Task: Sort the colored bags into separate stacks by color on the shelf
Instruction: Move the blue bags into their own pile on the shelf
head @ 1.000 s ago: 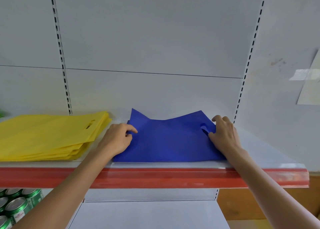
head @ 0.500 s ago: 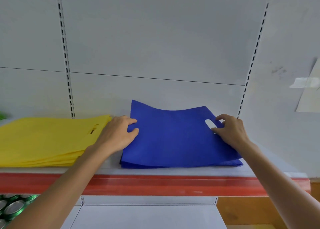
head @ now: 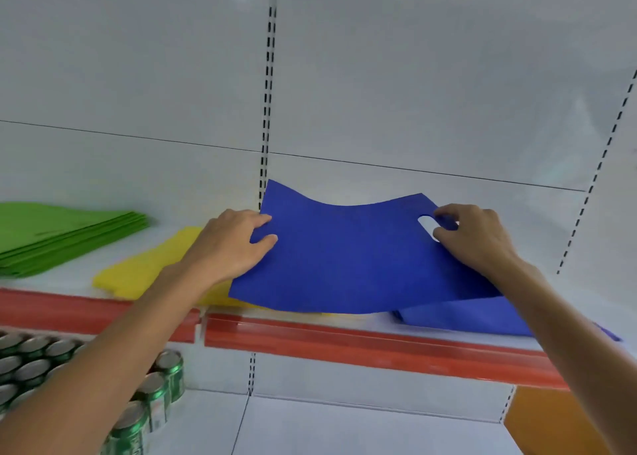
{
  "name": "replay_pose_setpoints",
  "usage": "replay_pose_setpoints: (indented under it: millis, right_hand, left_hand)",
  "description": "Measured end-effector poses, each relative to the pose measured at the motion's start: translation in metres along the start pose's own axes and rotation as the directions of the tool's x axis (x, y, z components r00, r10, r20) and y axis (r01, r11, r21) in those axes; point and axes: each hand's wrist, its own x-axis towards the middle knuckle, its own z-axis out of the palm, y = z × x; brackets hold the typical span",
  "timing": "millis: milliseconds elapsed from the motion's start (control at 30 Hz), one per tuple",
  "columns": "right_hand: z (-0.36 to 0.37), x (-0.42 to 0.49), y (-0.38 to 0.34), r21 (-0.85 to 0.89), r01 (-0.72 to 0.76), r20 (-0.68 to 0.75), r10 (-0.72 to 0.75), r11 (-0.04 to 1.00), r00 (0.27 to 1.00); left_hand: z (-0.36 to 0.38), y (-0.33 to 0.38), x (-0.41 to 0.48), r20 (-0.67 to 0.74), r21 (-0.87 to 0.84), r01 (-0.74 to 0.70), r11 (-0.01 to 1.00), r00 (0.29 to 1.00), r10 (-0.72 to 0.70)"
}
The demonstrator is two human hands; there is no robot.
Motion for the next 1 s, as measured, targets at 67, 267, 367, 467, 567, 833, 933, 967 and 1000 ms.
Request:
replay_pose_setpoints:
  millis: [67, 267, 367, 467, 567, 833, 933, 967, 1000]
  right_hand:
    - [0.016, -0.016, -0.043, 0.017, 0.019, -0.021, -0.018, 1.000, 1.000]
    - [0.078, -0.058, -0.170, 0.069, 0.035, -0.029, -0.033, 0.997, 0.999]
    - [0.105, -0.067, -0.226, 0.030, 0.058, 0.009, -0.059, 0.998, 0.998]
    - [0.127, -0.074, -0.271, -0.025, 0.072, 0.028, -0.071, 0.997, 0.997]
    - [0.139, -0.068, -0.306, -0.041, 0.094, -0.006, -0.095, 0.995, 0.996]
    - [0.197, -0.064, -0.420, -0.037, 0.167, 0.056, -0.164, 0.985, 0.985]
    - [0.214, -0.066, -0.468, -0.024, 0.156, 0.017, -0.155, 0.988, 0.988]
    - [0.221, -0.070, -0.485, -0.019, 0.142, 0.010, -0.142, 0.990, 0.990]
    - [0.229, -0.076, -0.502, -0.011, 0.126, 0.006, -0.126, 0.992, 0.992]
  left_hand:
    - [-0.020, -0.043, -0.016, -0.008, 0.032, -0.001, 0.999, 1.000, 0.001]
    - [-0.084, -0.172, -0.059, 0.007, 0.096, 0.031, 0.995, 0.999, -0.031]
    - [-0.101, -0.224, -0.076, 0.045, 0.085, 0.065, 0.994, 0.997, -0.069]
    - [-0.115, -0.273, -0.083, 0.064, 0.095, 0.093, 0.991, 0.993, -0.099]
    - [-0.121, -0.312, -0.083, 0.027, 0.070, 0.135, 0.988, 0.990, -0.137]
    - [-0.162, -0.428, -0.090, -0.038, -0.024, 0.214, 0.977, 0.976, -0.214]
    - [-0.180, -0.481, -0.083, -0.058, -0.028, 0.196, 0.980, 0.979, -0.198]
    - [-0.186, -0.499, -0.081, -0.055, -0.029, 0.182, 0.983, 0.982, -0.183]
    - [-0.192, -0.519, -0.081, -0.046, -0.028, 0.165, 0.986, 0.985, -0.166]
